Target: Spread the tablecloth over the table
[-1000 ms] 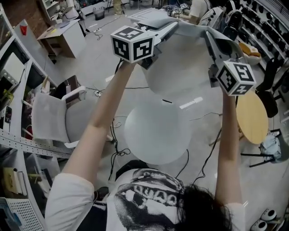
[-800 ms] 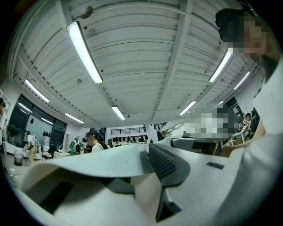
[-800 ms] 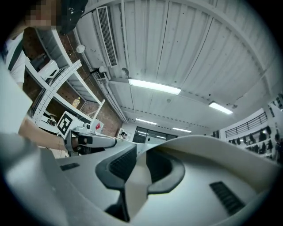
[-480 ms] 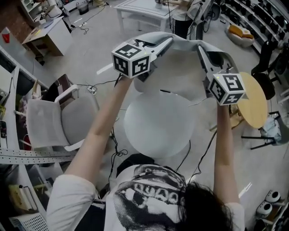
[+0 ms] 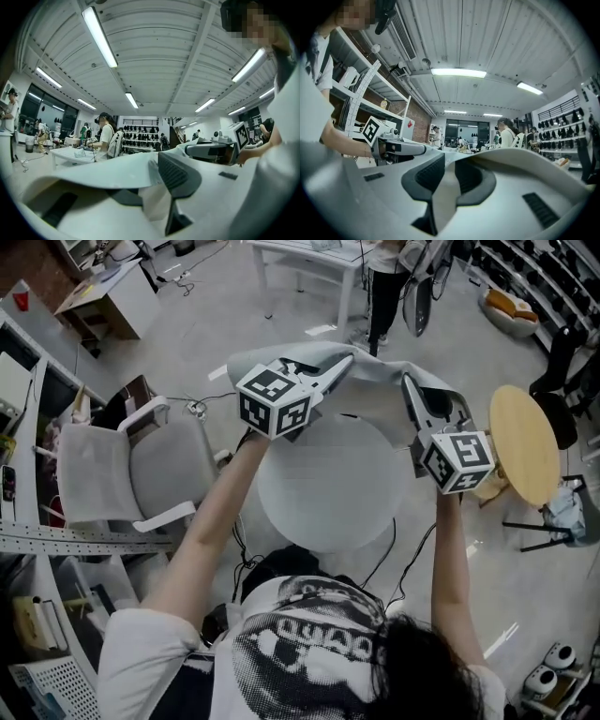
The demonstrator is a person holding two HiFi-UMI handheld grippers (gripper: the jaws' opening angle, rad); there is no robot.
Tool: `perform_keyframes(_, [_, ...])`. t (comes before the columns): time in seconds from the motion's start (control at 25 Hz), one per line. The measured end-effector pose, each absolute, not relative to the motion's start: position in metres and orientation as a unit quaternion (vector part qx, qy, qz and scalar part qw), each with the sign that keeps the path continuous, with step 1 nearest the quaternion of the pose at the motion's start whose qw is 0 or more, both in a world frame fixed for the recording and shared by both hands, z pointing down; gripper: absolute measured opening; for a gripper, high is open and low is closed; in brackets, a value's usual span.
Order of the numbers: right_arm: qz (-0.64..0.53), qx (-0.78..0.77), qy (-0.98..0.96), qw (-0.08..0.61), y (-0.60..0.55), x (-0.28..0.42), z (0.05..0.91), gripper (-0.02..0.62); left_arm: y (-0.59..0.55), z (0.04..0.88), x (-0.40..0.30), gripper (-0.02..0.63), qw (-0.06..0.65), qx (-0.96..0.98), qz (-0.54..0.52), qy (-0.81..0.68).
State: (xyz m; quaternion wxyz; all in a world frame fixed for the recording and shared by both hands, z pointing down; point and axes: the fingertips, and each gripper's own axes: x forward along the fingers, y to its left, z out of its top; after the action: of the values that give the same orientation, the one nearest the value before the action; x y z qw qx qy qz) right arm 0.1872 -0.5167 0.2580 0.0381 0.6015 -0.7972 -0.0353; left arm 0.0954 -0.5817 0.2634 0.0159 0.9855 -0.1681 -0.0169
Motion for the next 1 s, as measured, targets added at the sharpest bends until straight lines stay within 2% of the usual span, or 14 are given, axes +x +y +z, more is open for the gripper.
perform_keyframes(0.56, [0.082,0.556,-0.827,-0.015,-0.401,0.165,0.329,0.055,-0.463,0.33,0.064,0.101,0.06,0.97,0.032,-0.235])
perform_keyframes(1.0, [0.168,0.517,-0.839,-0.021,-0.305,0.145,0.396,0.046,-0.361,0.397,0.037,0.1,0.143,0.951,0.045,-0.27])
